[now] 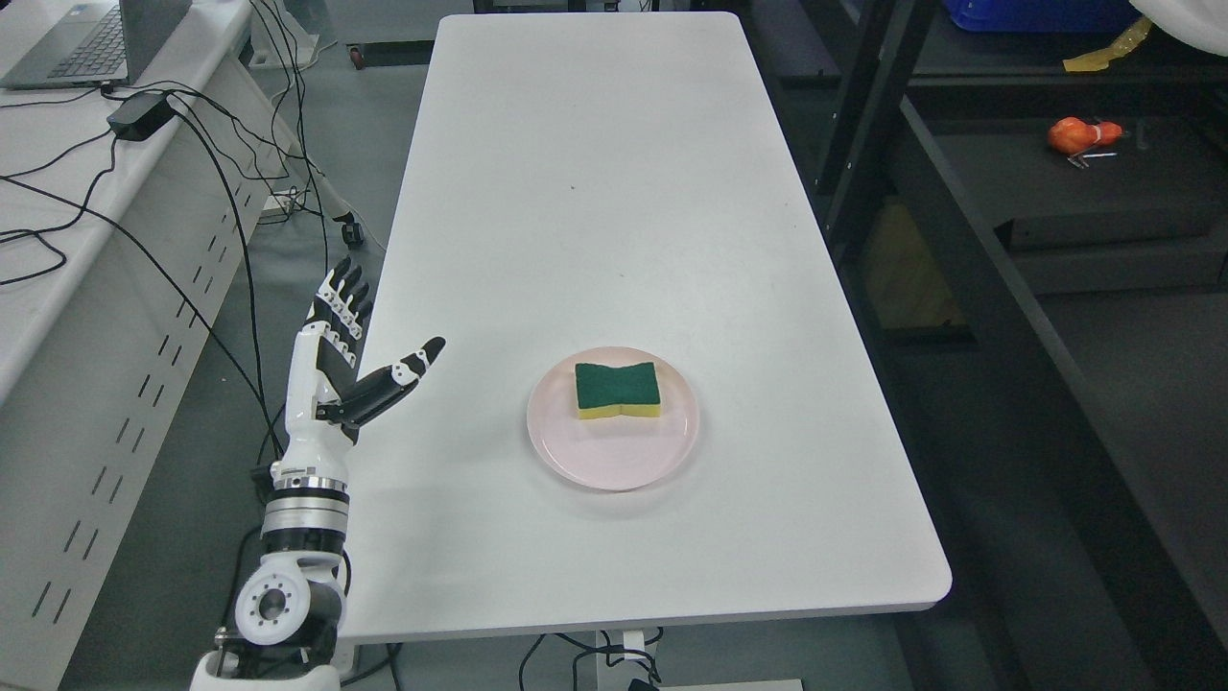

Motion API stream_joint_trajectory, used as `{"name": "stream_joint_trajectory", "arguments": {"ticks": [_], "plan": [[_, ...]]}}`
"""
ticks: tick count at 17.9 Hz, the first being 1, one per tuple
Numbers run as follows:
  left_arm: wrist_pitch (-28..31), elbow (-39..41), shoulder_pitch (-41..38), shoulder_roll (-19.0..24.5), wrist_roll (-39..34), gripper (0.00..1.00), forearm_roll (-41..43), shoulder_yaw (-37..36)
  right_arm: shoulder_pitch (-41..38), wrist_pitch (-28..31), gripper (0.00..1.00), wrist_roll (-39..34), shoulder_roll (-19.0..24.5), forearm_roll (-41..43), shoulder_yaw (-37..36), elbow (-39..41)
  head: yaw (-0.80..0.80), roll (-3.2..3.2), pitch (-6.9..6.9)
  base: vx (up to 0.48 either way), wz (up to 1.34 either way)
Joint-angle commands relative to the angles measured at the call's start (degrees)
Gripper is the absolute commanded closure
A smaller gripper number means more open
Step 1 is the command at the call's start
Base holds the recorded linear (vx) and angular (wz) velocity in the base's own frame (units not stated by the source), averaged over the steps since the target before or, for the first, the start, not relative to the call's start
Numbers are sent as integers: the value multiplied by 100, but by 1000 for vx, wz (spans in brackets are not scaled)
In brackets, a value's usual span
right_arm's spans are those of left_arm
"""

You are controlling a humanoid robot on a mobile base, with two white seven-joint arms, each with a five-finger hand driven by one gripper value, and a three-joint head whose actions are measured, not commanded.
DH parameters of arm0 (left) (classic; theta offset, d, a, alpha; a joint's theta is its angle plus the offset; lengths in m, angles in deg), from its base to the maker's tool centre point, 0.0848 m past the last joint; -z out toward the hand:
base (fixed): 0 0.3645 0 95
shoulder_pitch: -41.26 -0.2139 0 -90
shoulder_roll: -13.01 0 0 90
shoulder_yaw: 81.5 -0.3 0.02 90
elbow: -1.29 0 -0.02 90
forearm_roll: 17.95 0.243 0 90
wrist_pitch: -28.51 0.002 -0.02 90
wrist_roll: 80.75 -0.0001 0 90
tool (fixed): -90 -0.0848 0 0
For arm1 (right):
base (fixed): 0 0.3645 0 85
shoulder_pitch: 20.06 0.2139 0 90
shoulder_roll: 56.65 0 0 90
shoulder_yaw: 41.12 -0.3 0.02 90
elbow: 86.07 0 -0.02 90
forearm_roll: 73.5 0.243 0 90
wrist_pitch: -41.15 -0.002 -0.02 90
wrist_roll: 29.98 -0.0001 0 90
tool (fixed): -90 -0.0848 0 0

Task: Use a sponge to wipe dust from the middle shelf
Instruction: 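Reach the left hand toward the green-and-yellow sponge on the pink plate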

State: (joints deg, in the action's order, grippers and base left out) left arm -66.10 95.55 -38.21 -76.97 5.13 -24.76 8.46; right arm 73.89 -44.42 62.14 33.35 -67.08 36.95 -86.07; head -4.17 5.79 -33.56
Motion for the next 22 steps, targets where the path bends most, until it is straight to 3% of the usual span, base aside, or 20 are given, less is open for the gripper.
{"name": "stream_joint_trajectory", "arguments": {"ticks": [1, 5, 7, 9, 12, 13, 17, 20, 22], "plan": [[22, 5, 2, 98, -10, 1, 4, -31, 0, -4, 0, -1, -100, 0, -3, 100, 0, 0, 0, 0, 0], [-40, -29, 98, 98, 34, 1, 12, -66, 0, -4, 0, -1, -100, 0, 6, 100, 0, 0, 0, 8, 28], [-40, -117, 404, 549, 349, 2, 283, -197, 0, -4, 0, -1, -100, 0, -3, 100, 0, 0, 0, 22, 29], [-83, -371, 782, 1261, 919, 2, 1211, -548, 0, -4, 0, -1, -100, 0, -3, 100, 0, 0, 0, 12, -9], [-1047, -837, 1520, 1904, 1860, 2, 3047, -1172, 0, -4, 0, -1, -100, 0, 6, 100, 0, 0, 0, 2, -6], [-1451, -1047, 1861, 2123, 2289, 2, 4037, -1356, 0, -4, 0, -1, -100, 0, -3, 100, 0, 0, 0, -2, 24], [-2480, -1785, 2855, 2319, 3066, 3, 6019, -2067, 0, -4, 0, -1, -100, 0, -3, 100, 0, 0, 0, 2, -12], [-3044, -2383, 3507, 2319, 3110, 2, 6638, -2867, 0, -4, 0, -1, -100, 0, 6, 100, 0, 0, 0, 0, 0], [-3072, -2578, 3754, 2284, 3285, 2, 6683, -3413, 0, -4, 0, -1, -100, 0, 6, 100, 0, 0, 0, 0, 0]]}}
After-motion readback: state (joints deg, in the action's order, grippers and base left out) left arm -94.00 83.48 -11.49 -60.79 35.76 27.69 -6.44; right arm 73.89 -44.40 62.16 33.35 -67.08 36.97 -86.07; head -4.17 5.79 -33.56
